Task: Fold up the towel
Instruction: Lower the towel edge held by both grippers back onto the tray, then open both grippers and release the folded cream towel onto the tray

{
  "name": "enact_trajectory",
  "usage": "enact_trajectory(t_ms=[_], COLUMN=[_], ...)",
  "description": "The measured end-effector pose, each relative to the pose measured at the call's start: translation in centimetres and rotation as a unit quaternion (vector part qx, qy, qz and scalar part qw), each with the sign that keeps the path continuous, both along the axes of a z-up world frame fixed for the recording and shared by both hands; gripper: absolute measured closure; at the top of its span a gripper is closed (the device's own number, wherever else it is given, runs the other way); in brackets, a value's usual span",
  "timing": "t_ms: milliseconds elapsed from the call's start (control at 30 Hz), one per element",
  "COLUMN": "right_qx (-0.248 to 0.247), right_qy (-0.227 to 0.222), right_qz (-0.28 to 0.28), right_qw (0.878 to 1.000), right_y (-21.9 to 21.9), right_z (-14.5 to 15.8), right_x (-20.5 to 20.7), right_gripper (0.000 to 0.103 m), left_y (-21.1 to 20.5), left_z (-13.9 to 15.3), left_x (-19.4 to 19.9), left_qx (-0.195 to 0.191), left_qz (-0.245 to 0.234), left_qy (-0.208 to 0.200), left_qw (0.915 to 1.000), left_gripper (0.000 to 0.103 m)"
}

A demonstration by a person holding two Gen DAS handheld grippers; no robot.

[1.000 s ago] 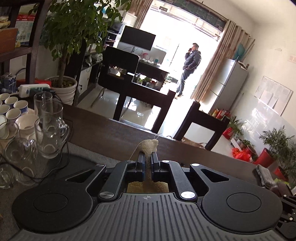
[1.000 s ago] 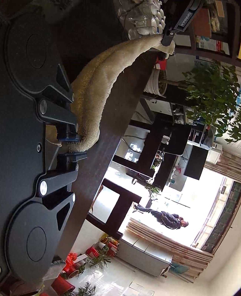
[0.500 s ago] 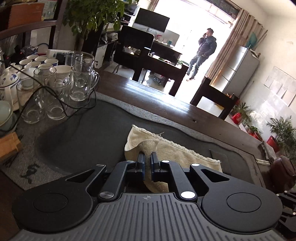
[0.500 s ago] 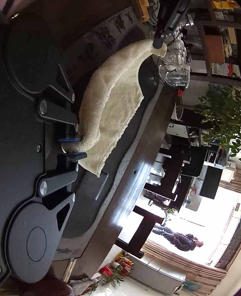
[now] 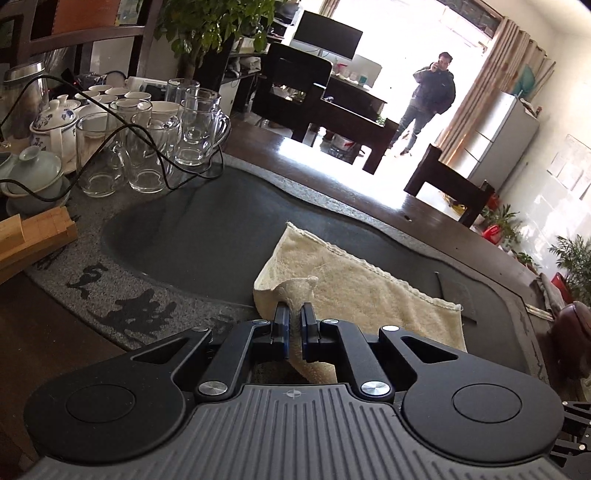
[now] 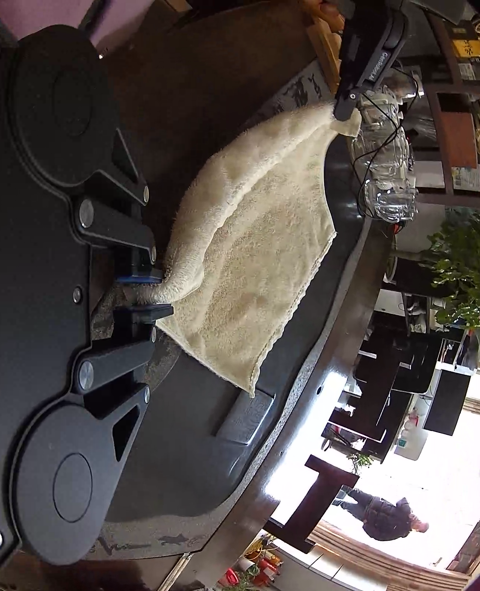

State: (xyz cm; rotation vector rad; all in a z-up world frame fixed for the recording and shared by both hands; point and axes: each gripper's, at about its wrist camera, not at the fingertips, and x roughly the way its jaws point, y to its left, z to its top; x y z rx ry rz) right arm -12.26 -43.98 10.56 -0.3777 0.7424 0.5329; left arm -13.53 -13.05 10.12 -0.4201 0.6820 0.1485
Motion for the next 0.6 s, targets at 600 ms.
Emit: enact_trajectory(t_ms=[600], right_qx=[0.017], right_qy=[-0.016], right_qz=[-0.123], right_qw=[0.992], right_y=[1.1], right_z=[-1.2], right_x=[12.1], right_gripper=[0.091], left_y=[1.4], left_z=[-0.1], left_x=[13.4], left_qx=[-0.023], left_qz=[-0.018], left_qy=[-0.02], left_qw=[0.9994], left_gripper=[0.097])
